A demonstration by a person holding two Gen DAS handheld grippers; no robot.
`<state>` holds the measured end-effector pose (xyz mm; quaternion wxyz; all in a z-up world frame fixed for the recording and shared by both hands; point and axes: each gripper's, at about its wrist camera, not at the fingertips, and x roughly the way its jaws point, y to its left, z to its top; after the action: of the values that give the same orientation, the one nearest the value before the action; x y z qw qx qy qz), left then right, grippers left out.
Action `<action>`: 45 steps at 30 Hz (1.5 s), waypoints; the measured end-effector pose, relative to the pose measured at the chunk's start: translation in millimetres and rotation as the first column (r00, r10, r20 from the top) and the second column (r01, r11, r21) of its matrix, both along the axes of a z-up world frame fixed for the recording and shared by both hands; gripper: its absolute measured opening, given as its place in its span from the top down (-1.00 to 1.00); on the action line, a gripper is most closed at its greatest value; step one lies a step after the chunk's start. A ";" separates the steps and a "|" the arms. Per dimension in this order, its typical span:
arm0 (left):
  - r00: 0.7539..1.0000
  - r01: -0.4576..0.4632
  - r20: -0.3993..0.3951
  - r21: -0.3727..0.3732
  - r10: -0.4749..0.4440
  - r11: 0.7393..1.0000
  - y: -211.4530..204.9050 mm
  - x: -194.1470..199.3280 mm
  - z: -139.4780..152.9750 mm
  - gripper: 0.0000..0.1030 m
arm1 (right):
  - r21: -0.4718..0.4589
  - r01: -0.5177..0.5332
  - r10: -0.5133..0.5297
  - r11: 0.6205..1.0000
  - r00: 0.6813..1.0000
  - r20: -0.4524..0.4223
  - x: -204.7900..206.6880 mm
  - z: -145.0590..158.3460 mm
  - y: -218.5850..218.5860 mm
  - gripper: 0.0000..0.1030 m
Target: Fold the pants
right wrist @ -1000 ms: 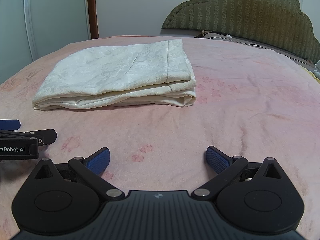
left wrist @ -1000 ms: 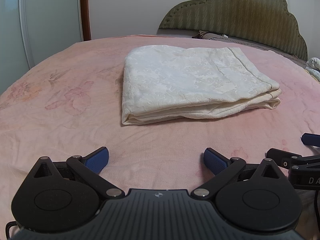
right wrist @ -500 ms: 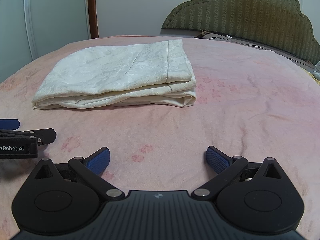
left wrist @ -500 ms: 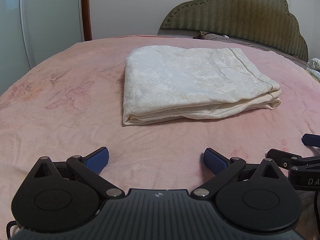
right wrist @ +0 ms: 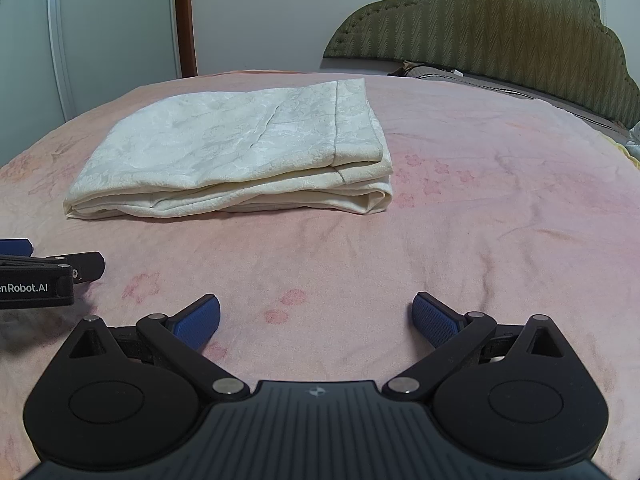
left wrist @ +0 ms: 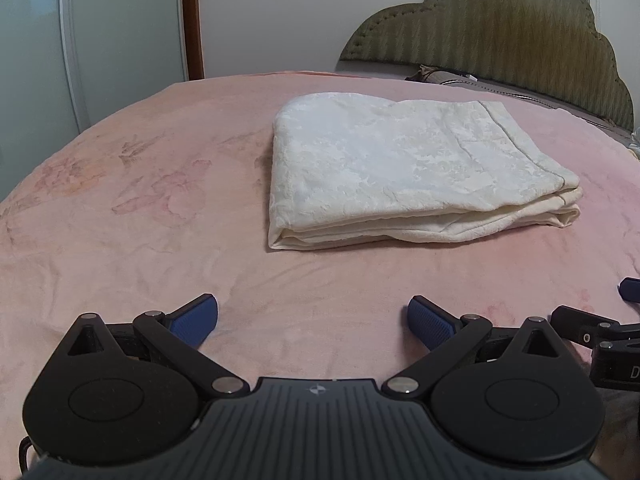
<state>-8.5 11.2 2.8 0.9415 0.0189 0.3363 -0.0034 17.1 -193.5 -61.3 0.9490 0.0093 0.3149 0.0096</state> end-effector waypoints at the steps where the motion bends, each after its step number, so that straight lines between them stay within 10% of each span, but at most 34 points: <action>1: 1.000 0.000 0.000 0.001 0.000 1.000 -0.4 -0.2 -0.1 -1.00 | 0.000 0.000 0.000 1.000 1.000 0.000 -0.1 0.0 -0.1 -1.00; 45: 1.000 0.019 -0.016 -0.019 -0.019 1.000 2.9 0.3 0.4 -1.00 | 0.000 0.000 0.000 1.000 1.000 0.000 -0.1 0.0 -0.1 -1.00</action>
<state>-8.1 14.1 3.3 0.9388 0.0133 0.3438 -0.0158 17.1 -193.6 -61.3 0.9490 0.0095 0.3150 0.0097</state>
